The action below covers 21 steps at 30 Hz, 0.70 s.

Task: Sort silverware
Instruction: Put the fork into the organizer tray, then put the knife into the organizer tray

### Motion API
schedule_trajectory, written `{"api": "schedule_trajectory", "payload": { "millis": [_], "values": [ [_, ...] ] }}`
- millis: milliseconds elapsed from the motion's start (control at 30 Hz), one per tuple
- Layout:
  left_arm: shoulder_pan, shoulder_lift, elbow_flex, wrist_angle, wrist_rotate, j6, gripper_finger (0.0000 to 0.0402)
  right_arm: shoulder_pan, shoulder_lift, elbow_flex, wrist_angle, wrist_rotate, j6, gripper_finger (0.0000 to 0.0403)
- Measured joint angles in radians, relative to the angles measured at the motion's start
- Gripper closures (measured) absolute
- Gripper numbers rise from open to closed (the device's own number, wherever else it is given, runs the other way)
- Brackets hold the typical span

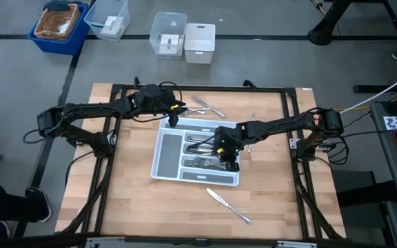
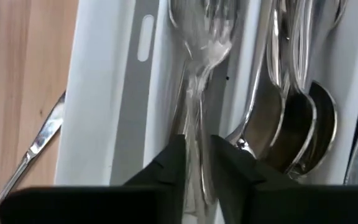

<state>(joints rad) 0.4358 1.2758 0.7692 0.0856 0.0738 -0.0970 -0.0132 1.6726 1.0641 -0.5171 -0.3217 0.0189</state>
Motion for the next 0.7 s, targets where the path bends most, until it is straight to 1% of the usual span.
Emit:
{"api": "schedule_trajectory", "payload": {
  "millis": [100, 200, 333, 500, 600, 700],
  "values": [
    [0.0, 0.0, 0.0, 0.0, 0.0, 0.0, 0.0288, 0.0, 0.0, 0.0, 0.0, 0.008, 0.002, 0.0307],
    [0.0, 0.0, 0.0, 0.0, 0.0, 0.0, 0.0288, 0.0, 0.0, 0.004, -0.006, 0.008, 0.009, 0.0296],
    [0.0, 0.0, 0.0, 0.0, 0.0, 0.0, 0.0288, 0.0, 0.0, 0.053, -0.043, 0.008, 0.064, 0.0299],
    [0.0, 0.0, 0.0, 0.0, 0.0, 0.0, 0.0288, -0.025, 0.0, 0.178, -0.177, 0.024, 0.08, 0.0305],
    [0.0, 0.0, 0.0, -0.001, 0.0, 0.0, 0.0288, -0.058, 0.0, 0.254, -0.246, 0.082, 0.079, 0.0306],
    [0.0, 0.0, 0.0, -0.002, 0.0, -0.004, 0.0288, -0.1, -0.002, 0.314, -0.26, 0.176, 0.079, 0.0306]
  ]
}}
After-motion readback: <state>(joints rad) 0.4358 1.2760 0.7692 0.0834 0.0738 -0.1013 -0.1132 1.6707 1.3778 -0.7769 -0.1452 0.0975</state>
